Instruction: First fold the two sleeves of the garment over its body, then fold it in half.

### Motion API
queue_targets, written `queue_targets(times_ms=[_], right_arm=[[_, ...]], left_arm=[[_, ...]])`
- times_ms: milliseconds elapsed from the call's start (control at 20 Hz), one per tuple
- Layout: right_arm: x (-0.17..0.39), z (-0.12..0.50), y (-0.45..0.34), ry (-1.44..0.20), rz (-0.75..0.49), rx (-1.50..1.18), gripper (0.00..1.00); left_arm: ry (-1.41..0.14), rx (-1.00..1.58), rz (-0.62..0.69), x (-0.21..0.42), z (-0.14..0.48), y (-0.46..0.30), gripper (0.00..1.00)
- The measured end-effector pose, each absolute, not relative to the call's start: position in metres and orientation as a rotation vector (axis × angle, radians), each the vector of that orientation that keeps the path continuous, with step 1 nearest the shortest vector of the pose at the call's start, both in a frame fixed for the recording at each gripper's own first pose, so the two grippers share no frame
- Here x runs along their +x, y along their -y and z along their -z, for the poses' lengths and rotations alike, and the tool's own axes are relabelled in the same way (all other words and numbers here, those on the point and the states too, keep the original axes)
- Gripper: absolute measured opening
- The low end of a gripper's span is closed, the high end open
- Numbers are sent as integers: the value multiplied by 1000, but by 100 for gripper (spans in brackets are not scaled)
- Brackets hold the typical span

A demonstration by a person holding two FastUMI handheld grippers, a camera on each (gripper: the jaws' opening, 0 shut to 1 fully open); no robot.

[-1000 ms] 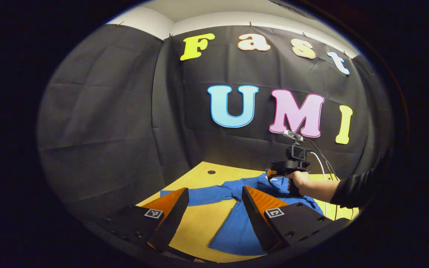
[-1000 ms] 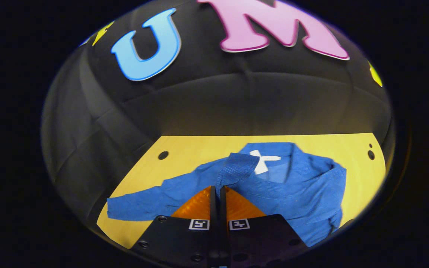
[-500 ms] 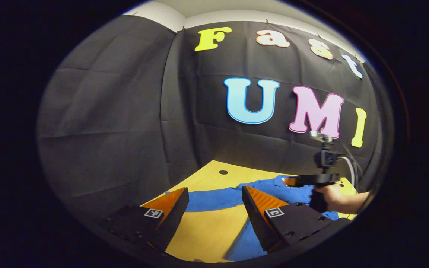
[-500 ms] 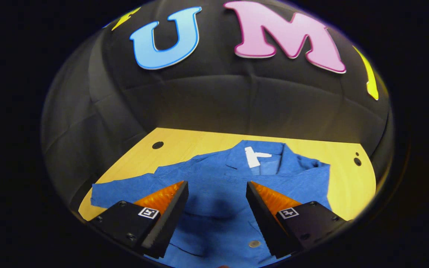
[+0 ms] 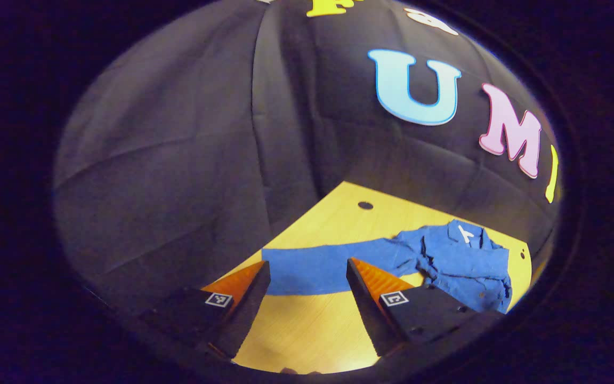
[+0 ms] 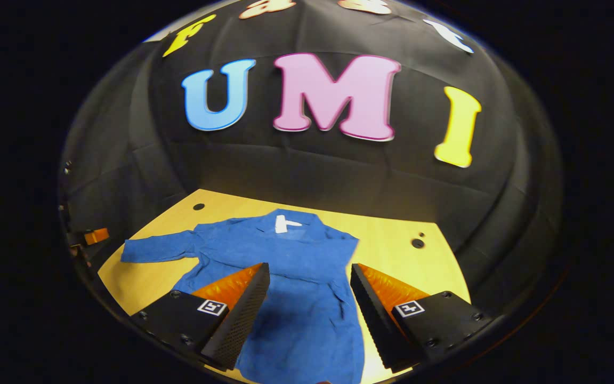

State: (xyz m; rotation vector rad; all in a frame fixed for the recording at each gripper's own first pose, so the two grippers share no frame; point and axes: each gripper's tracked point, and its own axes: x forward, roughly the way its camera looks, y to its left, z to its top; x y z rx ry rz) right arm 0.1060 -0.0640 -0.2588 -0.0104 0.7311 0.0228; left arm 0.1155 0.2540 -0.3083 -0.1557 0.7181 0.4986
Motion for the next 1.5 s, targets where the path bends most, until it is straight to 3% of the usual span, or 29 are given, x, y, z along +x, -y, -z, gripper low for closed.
queue_targets(times_ms=[250, 500, 800, 1050, 1150, 1200, 1350, 1500], right_arm=[[39, 184, 141, -684, 188, -53, 97], [8, 114, 155, -595, 317, 5, 97], [16, 72, 146, -474, 339, -43, 96], [23, 74, 120, -463, 282, -48, 97], [23, 78, 116, -467, 273, -38, 97], [22, 79, 116, -472, 272, -30, 97], [23, 81, 121, -470, 266, -22, 97], [22, 85, 129, -473, 262, -59, 96]], left_arm=[[-861, -158, -513, 142, 363, -305, 84], [-994, -202, -541, 152, 412, -320, 84], [-1104, -267, -596, 140, 443, -324, 83], [-1079, -261, -579, 148, 445, -327, 82], [-1088, -269, -564, 151, 449, -320, 65], [-1084, -273, -559, 154, 451, -315, 61], [-1078, -272, -553, 157, 452, -306, 7], [-1069, -306, -513, 159, 446, -300, 0]])
